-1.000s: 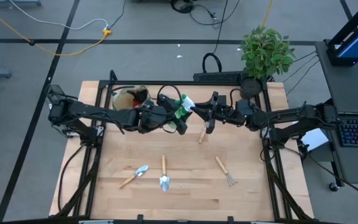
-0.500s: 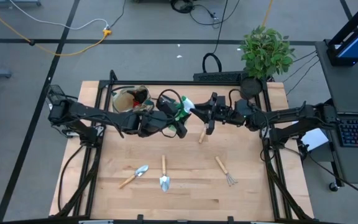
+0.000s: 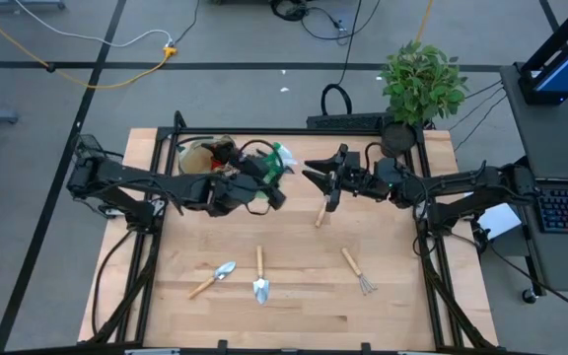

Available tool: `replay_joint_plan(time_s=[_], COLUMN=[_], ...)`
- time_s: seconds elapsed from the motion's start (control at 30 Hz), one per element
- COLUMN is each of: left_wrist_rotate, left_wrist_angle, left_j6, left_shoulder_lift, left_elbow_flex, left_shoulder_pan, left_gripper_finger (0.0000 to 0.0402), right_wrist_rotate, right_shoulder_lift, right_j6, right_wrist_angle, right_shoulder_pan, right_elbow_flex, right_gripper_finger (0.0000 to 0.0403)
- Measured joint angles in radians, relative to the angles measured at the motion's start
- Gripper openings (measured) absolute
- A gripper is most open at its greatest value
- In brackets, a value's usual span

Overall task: Pick & Place Garden tools in Gardening bag
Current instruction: Put the green spray bottle into the gardening bag

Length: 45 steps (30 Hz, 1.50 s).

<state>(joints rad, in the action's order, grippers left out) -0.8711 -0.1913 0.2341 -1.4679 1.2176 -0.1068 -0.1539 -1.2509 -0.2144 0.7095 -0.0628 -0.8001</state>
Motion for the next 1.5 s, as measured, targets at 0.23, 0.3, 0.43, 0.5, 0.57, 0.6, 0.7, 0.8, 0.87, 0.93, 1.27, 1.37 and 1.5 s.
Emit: replay_joint_plan(time_s=[0.23,0.3,0.43,0.5,0.57,0.6,0.7,0.8,0.87,0.93,1.27,1.37,1.5], left_wrist_rotate=[-0.232,-0.296,-0.370,-0.408,-0.454,-0.496,-0.506,-0.491,-0.459,-0.431,-0.369,-0.364,-0.363], left_wrist_angle=[-0.324,-0.487,-0.826,-0.954,-1.001,-1.002,-0.972,-0.958,-0.950,-0.937,-0.899,-0.899,-0.899], left_j6=[0.145,0.265,0.580,0.723,0.826,0.851,0.894,0.847,0.814,0.795,0.745,0.747,0.746], left_shoulder_lift=[0.120,0.153,0.219,0.245,0.267,0.278,0.287,0.310,0.317,0.323,0.343,0.343,0.343], left_elbow_flex=[0.000,0.000,0.000,-0.007,-0.039,-0.066,-0.083,-0.082,-0.081,-0.082,-0.081,-0.081,-0.081], left_shoulder_pan=[-0.020,-0.020,-0.019,-0.019,-0.019,-0.016,-0.009,-0.034,-0.046,-0.060,-0.104,-0.111,-0.125], left_gripper_finger=[0.0216,0.0214,0.0201,0.0183,0.0162,0.0151,0.0119,0.0096,0.0085,0.0078,0.0077,0.0081,0.0082], right_wrist_rotate=[-0.003,-0.004,-0.005,-0.005,-0.007,-0.015,-0.029,-0.029,-0.029,-0.029,-0.029,-0.028,-0.026], right_shoulder_lift=[0.002,0.002,0.002,0.002,0.002,0.002,0.003,0.003,0.003,0.003,0.003,0.003,0.003], right_j6=[0.021,0.020,0.021,0.021,0.020,0.020,0.018,0.013,0.010,0.010,-0.003,-0.016,-0.017], right_wrist_angle=[-0.004,-0.013,-0.042,-0.044,-0.041,-0.034,-0.011,-0.017,-0.019,-0.032,-0.060,-0.070,-0.073], right_shoulder_pan=[-0.003,-0.003,-0.003,-0.003,-0.003,-0.003,-0.005,-0.008,-0.008,-0.008,-0.008,-0.008,-0.008], right_elbow_flex=[0.000,0.000,0.000,0.000,0.000,0.000,0.001,0.001,0.001,0.001,0.001,0.001,0.001], right_gripper_finger=[0.0165,0.0172,0.0177,0.0177,0.0176,0.0175,0.0173,0.0175,0.0177,0.0177,0.0178,0.0177,0.0177])
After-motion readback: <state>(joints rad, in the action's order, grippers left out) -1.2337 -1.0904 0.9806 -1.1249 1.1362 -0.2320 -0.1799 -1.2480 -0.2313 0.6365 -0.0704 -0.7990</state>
